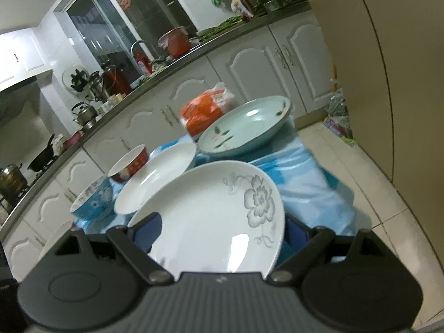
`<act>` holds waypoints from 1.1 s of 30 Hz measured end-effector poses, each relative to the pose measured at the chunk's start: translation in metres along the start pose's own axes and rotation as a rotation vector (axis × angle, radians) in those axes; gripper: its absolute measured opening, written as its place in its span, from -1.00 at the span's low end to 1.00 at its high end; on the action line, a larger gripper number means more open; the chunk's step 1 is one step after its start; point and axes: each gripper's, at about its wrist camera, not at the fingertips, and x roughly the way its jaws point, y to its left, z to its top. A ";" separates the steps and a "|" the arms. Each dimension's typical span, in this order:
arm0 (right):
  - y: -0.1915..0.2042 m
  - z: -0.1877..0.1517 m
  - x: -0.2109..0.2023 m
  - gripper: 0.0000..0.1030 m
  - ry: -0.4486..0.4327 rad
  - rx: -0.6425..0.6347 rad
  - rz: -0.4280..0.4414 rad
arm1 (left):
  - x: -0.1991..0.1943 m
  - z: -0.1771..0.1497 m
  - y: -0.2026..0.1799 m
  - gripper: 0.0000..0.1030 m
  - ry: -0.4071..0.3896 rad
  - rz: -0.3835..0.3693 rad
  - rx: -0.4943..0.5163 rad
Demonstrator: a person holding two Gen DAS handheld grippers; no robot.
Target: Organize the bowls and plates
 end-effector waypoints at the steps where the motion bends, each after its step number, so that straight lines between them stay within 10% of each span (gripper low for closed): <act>1: 0.003 -0.002 -0.001 0.78 0.004 0.000 0.006 | -0.005 -0.001 0.000 -0.16 -0.007 0.008 -0.002; 33: 0.159 -0.087 0.006 0.78 0.218 -0.261 0.209 | -0.152 -0.048 0.092 -0.16 -0.087 0.266 -0.182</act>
